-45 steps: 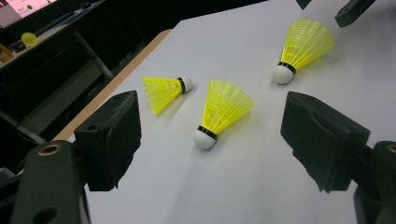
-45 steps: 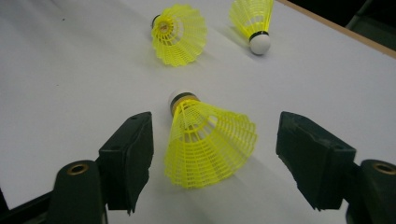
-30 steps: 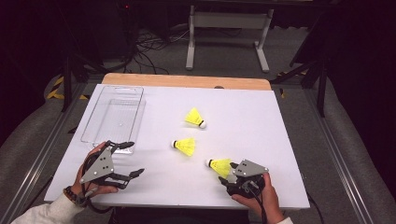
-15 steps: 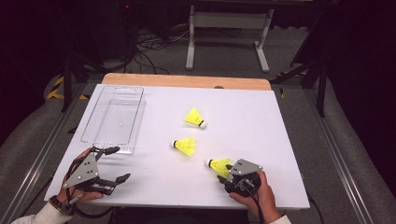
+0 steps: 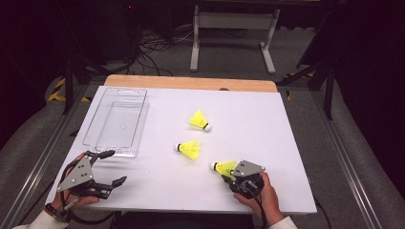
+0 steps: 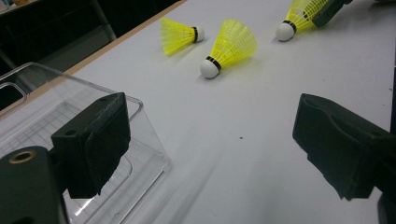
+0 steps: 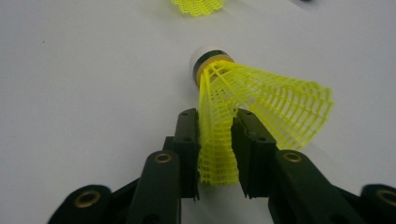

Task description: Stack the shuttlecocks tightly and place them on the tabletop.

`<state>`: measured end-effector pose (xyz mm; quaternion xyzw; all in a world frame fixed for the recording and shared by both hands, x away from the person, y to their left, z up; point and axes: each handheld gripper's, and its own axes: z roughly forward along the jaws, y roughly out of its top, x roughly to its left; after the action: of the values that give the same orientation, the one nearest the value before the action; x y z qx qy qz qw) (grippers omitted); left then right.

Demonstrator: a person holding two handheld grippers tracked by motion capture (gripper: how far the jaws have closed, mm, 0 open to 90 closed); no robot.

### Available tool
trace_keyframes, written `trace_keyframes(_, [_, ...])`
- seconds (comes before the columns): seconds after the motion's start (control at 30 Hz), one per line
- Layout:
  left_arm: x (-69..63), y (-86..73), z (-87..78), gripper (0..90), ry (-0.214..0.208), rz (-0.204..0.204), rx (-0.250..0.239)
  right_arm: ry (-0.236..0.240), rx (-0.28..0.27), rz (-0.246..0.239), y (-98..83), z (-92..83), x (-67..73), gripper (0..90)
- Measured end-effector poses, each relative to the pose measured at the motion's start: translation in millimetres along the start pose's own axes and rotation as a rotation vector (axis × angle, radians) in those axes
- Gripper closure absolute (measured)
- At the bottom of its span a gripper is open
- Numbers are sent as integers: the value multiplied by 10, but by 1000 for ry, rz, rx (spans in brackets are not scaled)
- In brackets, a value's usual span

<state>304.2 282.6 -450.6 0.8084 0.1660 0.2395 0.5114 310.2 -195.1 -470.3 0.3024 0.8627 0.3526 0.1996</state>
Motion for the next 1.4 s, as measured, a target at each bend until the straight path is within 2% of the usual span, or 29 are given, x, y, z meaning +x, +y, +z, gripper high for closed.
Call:
trace_keyframes(0.13, [-5, -8, -12, 120, 1, -10, 2, -1, -4, -11, 16, 1, -6, 856])
trace_keyframes(0.27, [-7, -17, -24, 120, 5, -15, 3, -2, -8, -25, 31, 4, -5, 888])
trace_keyframes(0.73, [0, -17, -32, 118, 6, -13, 1, -23, -36, -53, 48, -39, -19, 895])
trace_keyframes(1.07, [2, -22, -28, 118, 2, -21, 0, -28, -75, -71, 87, -61, -57, 895])
trace_keyframes(1.2, [5, -21, -26, 118, -1, -17, 3, -20, -92, -74, 113, -56, -70, 895])
trace_keyframes(1.4, [7, -25, -23, 118, 6, -21, 3, 5, -113, -116, 240, 21, -71, 895])
